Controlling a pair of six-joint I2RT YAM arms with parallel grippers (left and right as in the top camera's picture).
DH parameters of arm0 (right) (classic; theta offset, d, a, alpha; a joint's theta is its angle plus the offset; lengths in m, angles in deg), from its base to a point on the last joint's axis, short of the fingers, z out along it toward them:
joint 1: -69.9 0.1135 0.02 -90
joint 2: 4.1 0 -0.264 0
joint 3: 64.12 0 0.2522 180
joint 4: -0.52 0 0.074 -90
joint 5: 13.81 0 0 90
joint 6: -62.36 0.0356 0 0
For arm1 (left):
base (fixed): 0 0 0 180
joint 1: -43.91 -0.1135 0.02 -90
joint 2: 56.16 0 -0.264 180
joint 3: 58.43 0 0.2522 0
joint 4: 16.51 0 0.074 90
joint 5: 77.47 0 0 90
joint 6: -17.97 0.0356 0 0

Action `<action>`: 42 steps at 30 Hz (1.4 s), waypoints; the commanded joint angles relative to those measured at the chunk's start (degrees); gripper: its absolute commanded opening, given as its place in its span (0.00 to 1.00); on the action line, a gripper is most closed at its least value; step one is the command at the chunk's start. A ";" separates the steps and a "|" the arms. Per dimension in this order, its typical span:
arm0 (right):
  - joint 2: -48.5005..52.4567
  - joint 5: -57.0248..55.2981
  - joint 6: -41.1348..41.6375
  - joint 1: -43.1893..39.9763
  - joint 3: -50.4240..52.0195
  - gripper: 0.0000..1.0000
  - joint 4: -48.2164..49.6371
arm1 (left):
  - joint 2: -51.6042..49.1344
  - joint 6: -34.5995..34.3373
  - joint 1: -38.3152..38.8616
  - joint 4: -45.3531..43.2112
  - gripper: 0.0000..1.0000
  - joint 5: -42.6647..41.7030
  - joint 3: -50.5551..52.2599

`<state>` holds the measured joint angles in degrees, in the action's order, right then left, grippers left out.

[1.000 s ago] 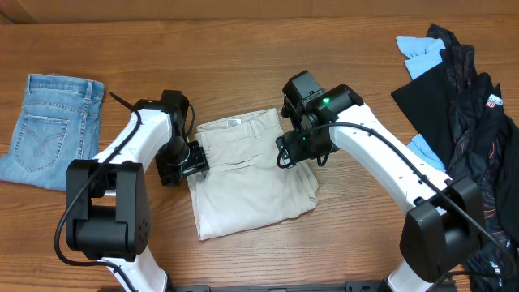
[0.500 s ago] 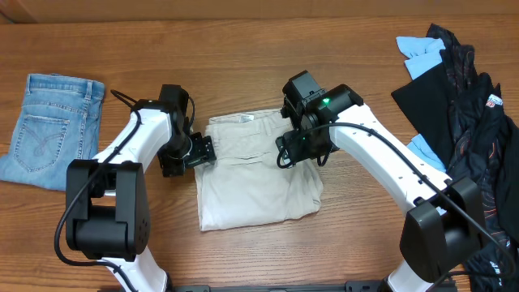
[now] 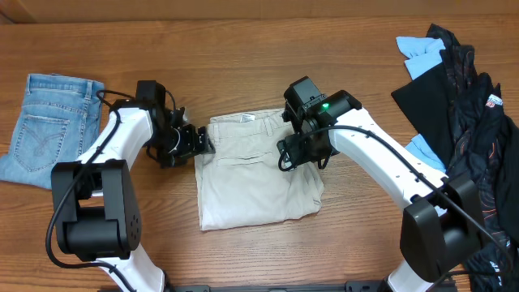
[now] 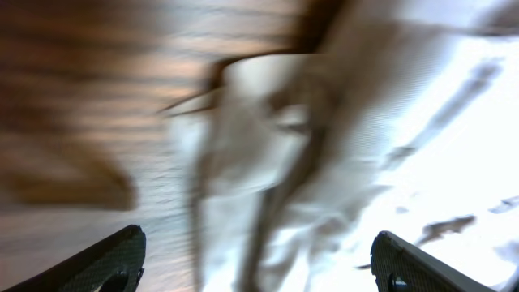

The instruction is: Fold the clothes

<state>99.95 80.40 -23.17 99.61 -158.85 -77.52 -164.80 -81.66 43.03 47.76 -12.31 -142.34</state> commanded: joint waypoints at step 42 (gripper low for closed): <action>-0.33 -0.26 0.00 -0.26 0.24 0.82 -0.55 | 0.44 -7.69 8.44 -19.45 0.35 -2.36 7.80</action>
<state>99.95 80.42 -23.17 99.61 -158.83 -78.35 -163.65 -88.83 52.08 28.83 -14.26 -134.36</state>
